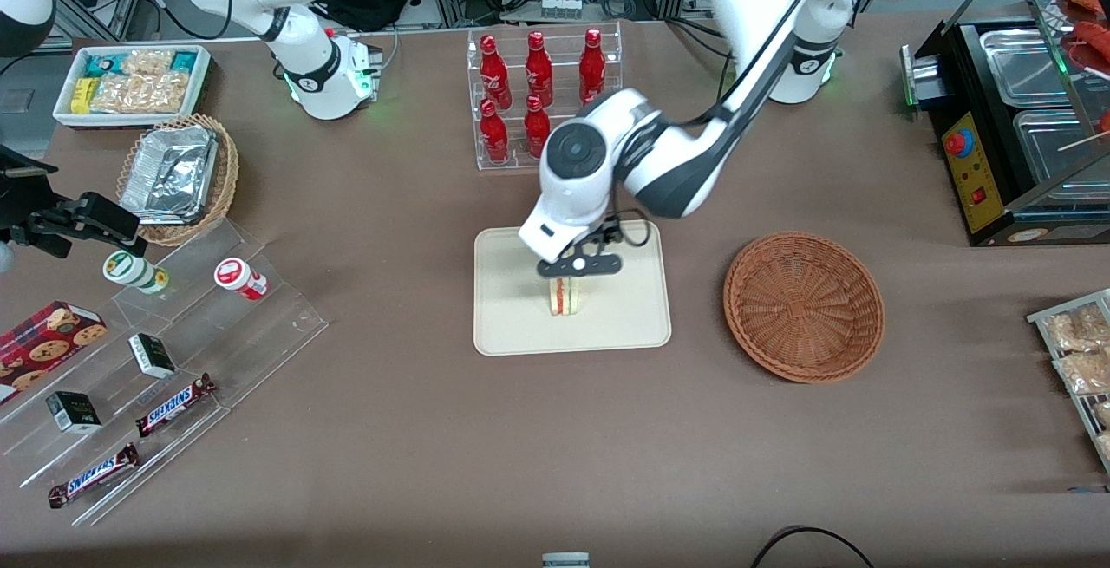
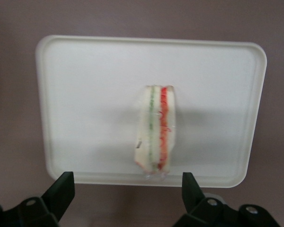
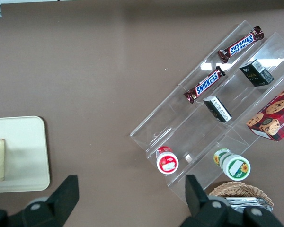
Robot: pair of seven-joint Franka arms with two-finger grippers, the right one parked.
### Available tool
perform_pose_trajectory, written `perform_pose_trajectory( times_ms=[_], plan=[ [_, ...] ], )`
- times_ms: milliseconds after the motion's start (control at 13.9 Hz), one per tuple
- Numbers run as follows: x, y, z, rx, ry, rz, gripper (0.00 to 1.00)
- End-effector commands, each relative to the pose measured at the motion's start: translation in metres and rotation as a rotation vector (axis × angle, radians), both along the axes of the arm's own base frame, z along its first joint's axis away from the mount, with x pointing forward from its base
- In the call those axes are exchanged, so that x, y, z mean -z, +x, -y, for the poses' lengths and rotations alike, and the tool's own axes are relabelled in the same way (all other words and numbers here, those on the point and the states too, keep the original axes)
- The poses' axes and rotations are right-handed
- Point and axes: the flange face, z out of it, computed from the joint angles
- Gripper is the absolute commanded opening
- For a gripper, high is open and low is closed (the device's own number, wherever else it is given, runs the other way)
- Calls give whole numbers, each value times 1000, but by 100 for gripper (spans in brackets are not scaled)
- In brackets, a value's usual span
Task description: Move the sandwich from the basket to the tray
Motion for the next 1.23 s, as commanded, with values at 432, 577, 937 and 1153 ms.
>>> perform_pose_trajectory(
  times_ms=[432,577,937,1153],
  plan=[
    [-170,31,-227,-145,124,-50,100],
    [-190,28,-270,-100,129,-74,100],
    [-213,29,-366,2,101,-113,100],
    [-222,27,-407,35,39,-126,100]
  ],
)
